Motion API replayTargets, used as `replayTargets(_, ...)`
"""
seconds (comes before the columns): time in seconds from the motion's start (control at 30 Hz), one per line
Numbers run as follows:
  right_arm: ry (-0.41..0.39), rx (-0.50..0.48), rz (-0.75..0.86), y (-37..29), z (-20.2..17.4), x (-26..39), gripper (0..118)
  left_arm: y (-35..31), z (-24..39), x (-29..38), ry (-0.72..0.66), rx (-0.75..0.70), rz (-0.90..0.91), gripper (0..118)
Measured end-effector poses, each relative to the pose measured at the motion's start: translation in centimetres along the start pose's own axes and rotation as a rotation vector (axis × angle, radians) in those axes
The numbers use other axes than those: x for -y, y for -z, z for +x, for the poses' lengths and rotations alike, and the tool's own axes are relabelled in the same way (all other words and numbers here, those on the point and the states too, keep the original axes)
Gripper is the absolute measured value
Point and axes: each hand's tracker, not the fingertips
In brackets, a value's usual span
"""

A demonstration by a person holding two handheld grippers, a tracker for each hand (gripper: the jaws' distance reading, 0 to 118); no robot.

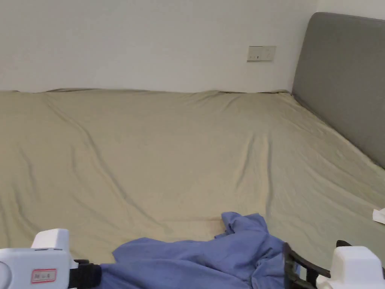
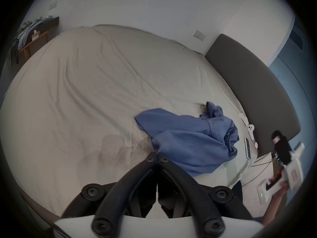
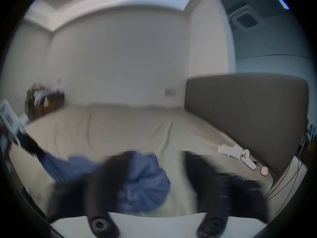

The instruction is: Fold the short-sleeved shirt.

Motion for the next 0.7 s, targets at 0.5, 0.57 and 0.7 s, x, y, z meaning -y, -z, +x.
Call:
replayTargets(0.5,0.246,-0.273,-0.393,11.2,2.5,4.7,6,0.8,0.4,2.5,-0.045,0.023,0.019,0)
replayTargets(0.57,0.171,-0.202,-0.219,7.4,1.7,2.4,6,-1.2,0.5,2.7,-0.046,0.064,0.129,0)
replayTargets(0.7,0.156,-0.105,0.158,1.9,-1.3,3.0,6,-5.4,2.2,6.6,-0.049,0.049,0.609,0)
